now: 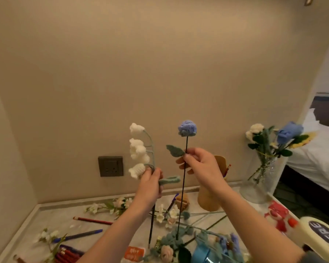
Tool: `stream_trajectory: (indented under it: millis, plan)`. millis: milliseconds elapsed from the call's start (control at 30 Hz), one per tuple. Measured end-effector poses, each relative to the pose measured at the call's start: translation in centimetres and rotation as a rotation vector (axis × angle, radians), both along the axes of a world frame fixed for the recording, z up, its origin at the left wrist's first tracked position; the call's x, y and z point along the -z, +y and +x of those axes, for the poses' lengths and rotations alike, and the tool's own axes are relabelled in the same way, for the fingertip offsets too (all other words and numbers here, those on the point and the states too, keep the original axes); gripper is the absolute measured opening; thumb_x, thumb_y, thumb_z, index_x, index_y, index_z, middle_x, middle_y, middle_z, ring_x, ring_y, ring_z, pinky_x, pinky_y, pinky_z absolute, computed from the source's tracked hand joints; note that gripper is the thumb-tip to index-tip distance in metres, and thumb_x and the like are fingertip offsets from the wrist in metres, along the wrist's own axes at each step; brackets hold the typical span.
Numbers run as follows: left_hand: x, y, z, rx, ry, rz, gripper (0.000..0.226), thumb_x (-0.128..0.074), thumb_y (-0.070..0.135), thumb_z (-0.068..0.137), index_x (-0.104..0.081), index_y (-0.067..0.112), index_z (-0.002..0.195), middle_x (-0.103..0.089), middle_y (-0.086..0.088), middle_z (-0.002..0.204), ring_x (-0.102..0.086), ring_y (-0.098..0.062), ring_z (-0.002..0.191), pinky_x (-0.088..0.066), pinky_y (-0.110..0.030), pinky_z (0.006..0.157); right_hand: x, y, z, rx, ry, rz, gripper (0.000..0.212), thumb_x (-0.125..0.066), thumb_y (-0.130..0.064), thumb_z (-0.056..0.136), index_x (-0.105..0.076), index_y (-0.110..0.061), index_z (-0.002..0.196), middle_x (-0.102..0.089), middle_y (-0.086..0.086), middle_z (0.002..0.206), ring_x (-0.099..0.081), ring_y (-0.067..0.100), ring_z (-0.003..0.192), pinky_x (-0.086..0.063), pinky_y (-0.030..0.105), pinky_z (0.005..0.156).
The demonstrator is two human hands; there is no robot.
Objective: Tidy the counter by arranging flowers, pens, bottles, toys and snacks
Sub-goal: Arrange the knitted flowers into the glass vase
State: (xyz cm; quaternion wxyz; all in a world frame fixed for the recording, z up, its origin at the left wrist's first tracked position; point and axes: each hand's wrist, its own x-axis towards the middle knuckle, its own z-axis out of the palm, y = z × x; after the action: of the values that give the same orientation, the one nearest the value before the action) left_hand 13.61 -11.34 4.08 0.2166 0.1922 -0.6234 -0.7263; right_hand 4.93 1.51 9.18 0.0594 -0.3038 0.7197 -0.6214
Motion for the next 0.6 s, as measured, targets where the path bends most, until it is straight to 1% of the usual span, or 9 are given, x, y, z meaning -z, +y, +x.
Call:
stream_trajectory:
  millis: [67,167,267,300,333,367,433,500,600]
  plan:
    - [-0.9,2.3,-1.7,0.048,0.025,-0.078,0.02,-0.035,0.019,0.104,-0.048,0.011,0.092,-0.066,-0.002,0.079,-0.057,-0.011,0.056,-0.042,-0.018,0.042,-0.7,2.0,-0.7,0.027,-0.037,-0.041,0.015,-0.052,-0.012,0.098,-0.065,-0.019,0.102,-0.076,-0.002,0.083,-0.068,0.011,0.072,-0.05,0.02,0.057]
    - [-1.7,5.8,-4.2,0.151,0.034,-0.114,0.02,-0.037,0.019,0.104,-0.054,0.012,0.096,-0.072,-0.004,0.089,-0.069,-0.01,0.073,-0.053,-0.019,0.056,-1.3,5.1,-1.8,0.072,-0.1,-0.093,0.014,-0.053,-0.011,0.097,-0.065,-0.015,0.103,-0.077,0.002,0.084,-0.066,0.008,0.065,-0.049,0.02,0.054]
    - [-1.7,9.6,-7.1,0.254,0.028,-0.153,0.019,-0.04,0.024,0.103,-0.059,0.022,0.103,-0.072,-0.004,0.095,-0.069,-0.02,0.088,-0.057,-0.04,0.081,-1.7,8.7,-3.4,0.128,-0.141,-0.139,0.012,-0.055,-0.011,0.096,-0.067,-0.012,0.1,-0.076,0.001,0.08,-0.066,0.006,0.062,-0.049,0.018,0.051]
    - [-1.6,10.7,-7.9,0.268,0.029,-0.168,0.019,-0.042,0.027,0.102,-0.06,0.024,0.105,-0.072,-0.002,0.093,-0.068,-0.02,0.087,-0.056,-0.043,0.084,-1.7,9.8,-3.9,0.152,-0.143,-0.145,0.011,-0.057,-0.011,0.096,-0.067,-0.011,0.1,-0.076,0.0,0.079,-0.066,0.007,0.062,-0.049,0.019,0.051]
    - [-1.5,11.9,-8.8,0.278,0.039,-0.172,0.018,-0.043,0.029,0.102,-0.061,0.027,0.106,-0.071,0.002,0.089,-0.066,-0.016,0.081,-0.055,-0.04,0.08,-1.8,11.0,-4.6,0.182,-0.14,-0.143,0.01,-0.058,-0.01,0.095,-0.067,-0.011,0.099,-0.075,0.0,0.079,-0.066,0.007,0.062,-0.049,0.019,0.051]
    - [-1.4,13.2,-9.7,0.29,0.05,-0.162,0.018,-0.044,0.031,0.101,-0.061,0.03,0.107,-0.069,0.005,0.083,-0.063,-0.009,0.071,-0.054,-0.032,0.07,-1.8,12.2,-5.3,0.21,-0.131,-0.135,0.009,-0.058,-0.01,0.095,-0.067,-0.012,0.097,-0.075,0.0,0.079,-0.065,0.006,0.063,-0.048,0.019,0.051]
    - [-1.4,15.6,-11.4,0.304,0.056,-0.122,0.016,-0.046,0.03,0.1,-0.061,0.03,0.105,-0.062,0.006,0.073,-0.051,-0.002,0.051,-0.043,-0.02,0.051,-1.9,14.5,-6.8,0.243,-0.109,-0.1,0.01,-0.059,-0.011,0.094,-0.068,-0.016,0.095,-0.075,0.0,0.083,-0.065,0.004,0.066,-0.048,0.018,0.051]
    - [-1.1,17.8,-13.2,0.334,0.047,-0.093,0.014,-0.047,0.027,0.1,-0.06,0.024,0.102,-0.056,0.004,0.07,-0.045,-0.002,0.046,-0.036,-0.019,0.046,-1.8,16.8,-8.2,0.26,-0.101,-0.068,0.012,-0.06,-0.012,0.094,-0.069,-0.019,0.093,-0.075,-0.003,0.081,-0.064,0.006,0.068,-0.047,0.019,0.051]
    - [-0.6,20.3,-15.4,0.378,0.044,-0.048,0.013,-0.049,0.028,0.099,-0.06,0.024,0.103,-0.058,0.006,0.069,-0.044,-0.001,0.047,-0.035,-0.019,0.047,-1.4,19.8,-10.3,0.264,-0.114,-0.043,0.013,-0.06,-0.014,0.094,-0.07,-0.021,0.094,-0.074,-0.006,0.077,-0.065,0.003,0.066,-0.048,0.019,0.053]
